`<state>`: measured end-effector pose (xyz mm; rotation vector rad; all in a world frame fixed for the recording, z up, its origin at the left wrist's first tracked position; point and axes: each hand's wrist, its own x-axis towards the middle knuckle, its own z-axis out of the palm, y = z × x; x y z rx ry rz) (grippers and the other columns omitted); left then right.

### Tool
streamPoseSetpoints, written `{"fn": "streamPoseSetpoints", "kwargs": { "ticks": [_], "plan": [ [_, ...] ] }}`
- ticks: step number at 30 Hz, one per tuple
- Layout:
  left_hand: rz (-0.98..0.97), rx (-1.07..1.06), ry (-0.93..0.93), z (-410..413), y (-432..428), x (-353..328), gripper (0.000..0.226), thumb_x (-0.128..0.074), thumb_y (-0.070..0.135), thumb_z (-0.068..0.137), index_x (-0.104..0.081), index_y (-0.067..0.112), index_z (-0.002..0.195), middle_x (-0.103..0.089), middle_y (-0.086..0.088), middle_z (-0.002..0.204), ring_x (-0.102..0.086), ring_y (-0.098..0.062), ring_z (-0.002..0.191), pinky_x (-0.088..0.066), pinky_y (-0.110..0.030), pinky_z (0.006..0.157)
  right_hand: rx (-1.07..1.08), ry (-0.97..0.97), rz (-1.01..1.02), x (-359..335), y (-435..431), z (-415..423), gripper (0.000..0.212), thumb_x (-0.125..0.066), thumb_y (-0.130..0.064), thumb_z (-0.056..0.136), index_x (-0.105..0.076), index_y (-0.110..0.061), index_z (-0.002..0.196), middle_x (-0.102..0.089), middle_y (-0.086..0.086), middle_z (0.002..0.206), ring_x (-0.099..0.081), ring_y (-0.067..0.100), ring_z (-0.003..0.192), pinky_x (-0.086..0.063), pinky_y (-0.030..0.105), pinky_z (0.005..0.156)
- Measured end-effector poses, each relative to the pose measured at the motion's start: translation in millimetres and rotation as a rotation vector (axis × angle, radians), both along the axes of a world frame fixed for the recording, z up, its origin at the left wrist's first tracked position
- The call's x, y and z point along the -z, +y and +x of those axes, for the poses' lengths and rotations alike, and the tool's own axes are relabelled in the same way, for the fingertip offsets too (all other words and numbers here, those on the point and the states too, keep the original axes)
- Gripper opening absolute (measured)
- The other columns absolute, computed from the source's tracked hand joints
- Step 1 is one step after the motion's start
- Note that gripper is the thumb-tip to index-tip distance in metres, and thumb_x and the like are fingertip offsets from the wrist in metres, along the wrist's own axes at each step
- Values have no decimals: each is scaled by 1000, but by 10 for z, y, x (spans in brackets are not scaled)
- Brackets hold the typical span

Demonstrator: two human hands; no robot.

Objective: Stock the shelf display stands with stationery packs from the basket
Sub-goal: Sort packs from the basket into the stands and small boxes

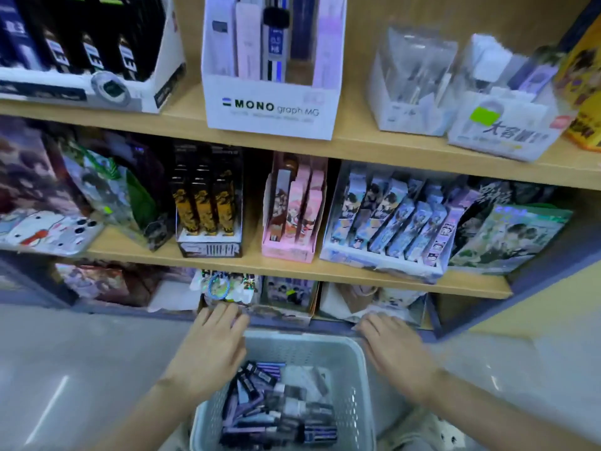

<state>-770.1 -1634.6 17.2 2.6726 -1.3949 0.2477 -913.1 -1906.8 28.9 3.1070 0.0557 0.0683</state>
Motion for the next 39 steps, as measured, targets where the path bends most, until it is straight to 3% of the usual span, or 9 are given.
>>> {"fn": "streamPoseSetpoints", "kwargs": {
  "ticks": [3,5,7,10,13,19,24,30,39],
  "plan": [
    [55,-160,174,-24,270,470,27,-47,30,76,-48,20,101,-58,-1,89,-51,-21,79,-44,-32,69,-8,287,182,506,290,57,17,-59,-18,86,-58,-20,102,-51,-2,105,-58,15,92,-43,24,77],
    [63,-250,302,-69,375,706,34,-40,32,78,-49,19,108,-58,-4,96,-60,-24,79,-52,-32,65,-23,362,256,876,455,75,26,-41,-15,93,-63,-14,107,-45,4,118,-59,18,99,-45,26,81],
    [28,-333,427,-129,386,840,38,-41,27,83,-49,14,117,-56,-7,103,-63,-28,82,-53,-32,66,18,550,364,1247,593,29,30,-39,-16,97,-51,-10,124,-39,11,135,-54,26,114,-46,31,88],
    [-22,-508,623,-188,300,890,47,-39,19,99,-29,11,144,-43,-8,134,-51,-28,117,-38,-30,93,102,761,488,1708,755,-45,36,-44,-16,98,-42,-7,133,-39,11,140,-44,28,125,-35,27,91],
    [-114,-652,697,-249,186,963,51,-32,22,102,-14,16,149,-37,-4,141,-41,-20,128,-25,-19,92,211,802,595,1973,870,-47,34,-52,-23,95,-47,-10,126,-46,11,133,-44,26,124,-33,22,95],
    [-291,-759,826,-309,163,1275,48,-41,15,99,-27,12,145,-49,-13,134,-51,-31,119,-38,-30,92,213,866,594,2264,1015,35,62,-60,-43,88,-39,-14,139,-42,8,140,-34,24,130,-31,30,105],
    [-355,-759,826,-320,161,1313,47,-41,19,100,-28,14,144,-45,-8,139,-46,-25,124,-28,-15,85,217,863,668,2330,1146,166,62,-64,-41,83,-46,-20,138,-48,5,137,-37,24,127,-35,27,103],
    [-384,-759,835,-326,162,1357,47,-39,22,100,-26,16,145,-41,-5,144,-46,-24,126,-31,-17,87,201,856,651,2375,1252,288,69,-63,-54,82,-47,-18,138,-43,5,135,-34,22,125,-32,29,102],
    [-388,-743,834,-335,166,1358,47,-39,24,100,-26,17,145,-44,-6,143,-51,-27,123,-33,-17,84,117,1032,628,2361,1152,357,73,-69,-41,82,-38,-17,144,-29,7,151,-27,27,138,-26,38,113]
  ]
}}
